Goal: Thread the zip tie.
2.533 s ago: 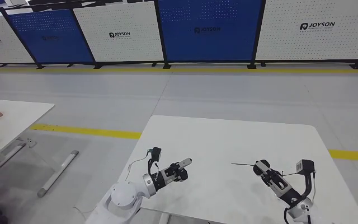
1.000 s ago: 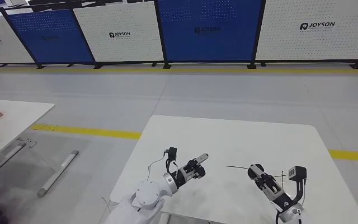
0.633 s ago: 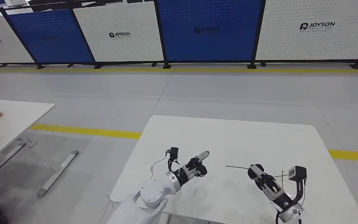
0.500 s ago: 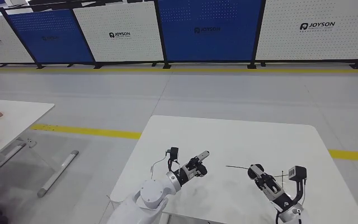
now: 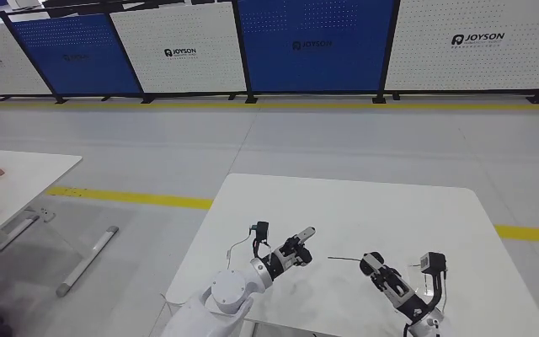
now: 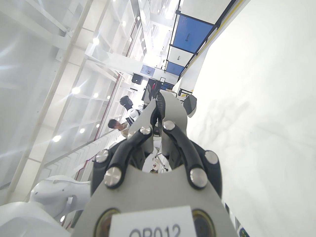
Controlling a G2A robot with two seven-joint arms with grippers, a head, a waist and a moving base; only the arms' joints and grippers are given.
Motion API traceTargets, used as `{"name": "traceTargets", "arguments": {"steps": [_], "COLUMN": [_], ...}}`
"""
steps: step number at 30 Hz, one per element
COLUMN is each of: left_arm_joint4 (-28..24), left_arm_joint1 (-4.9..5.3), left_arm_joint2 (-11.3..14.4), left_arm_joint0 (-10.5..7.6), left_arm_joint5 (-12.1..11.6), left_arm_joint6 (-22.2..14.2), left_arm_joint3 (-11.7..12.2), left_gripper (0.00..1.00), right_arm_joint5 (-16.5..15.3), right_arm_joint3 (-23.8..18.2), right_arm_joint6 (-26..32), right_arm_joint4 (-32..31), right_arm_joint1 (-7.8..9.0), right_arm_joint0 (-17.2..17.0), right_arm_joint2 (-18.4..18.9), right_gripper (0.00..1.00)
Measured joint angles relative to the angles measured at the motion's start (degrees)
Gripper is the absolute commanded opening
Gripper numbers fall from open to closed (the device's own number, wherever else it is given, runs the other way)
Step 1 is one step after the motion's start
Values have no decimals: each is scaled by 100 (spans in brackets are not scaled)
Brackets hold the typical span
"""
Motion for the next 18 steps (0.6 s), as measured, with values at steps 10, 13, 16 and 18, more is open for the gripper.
{"name": "traceTargets", "arguments": {"steps": [10, 13, 16, 18], "left_arm_joint4": [0, -45, -96, -180], "left_arm_joint1": [0, -13, -54, -85], "left_arm_joint2": [0, 57, 260, 372], "left_arm_joint0": [0, -22, -157, -250], "left_arm_joint5": [0, 35, 173, 196], "left_arm_joint6": [0, -1, -52, -51], "left_arm_joint3": [0, 26, 87, 113], "left_gripper": [100, 100, 100, 100], "right_arm_joint5": [-2, -2, -2, -2], "right_arm_joint3": [0, 0, 0, 0], "right_arm_joint6": [-1, -1, -1, -1], "right_arm_joint4": [0, 0, 0, 0], "right_arm_joint1": [0, 0, 0, 0], "right_arm_joint0": [0, 0, 0, 0], "right_arm_joint2": [0, 0, 0, 0], "right_gripper": [0, 0, 0, 0]}}
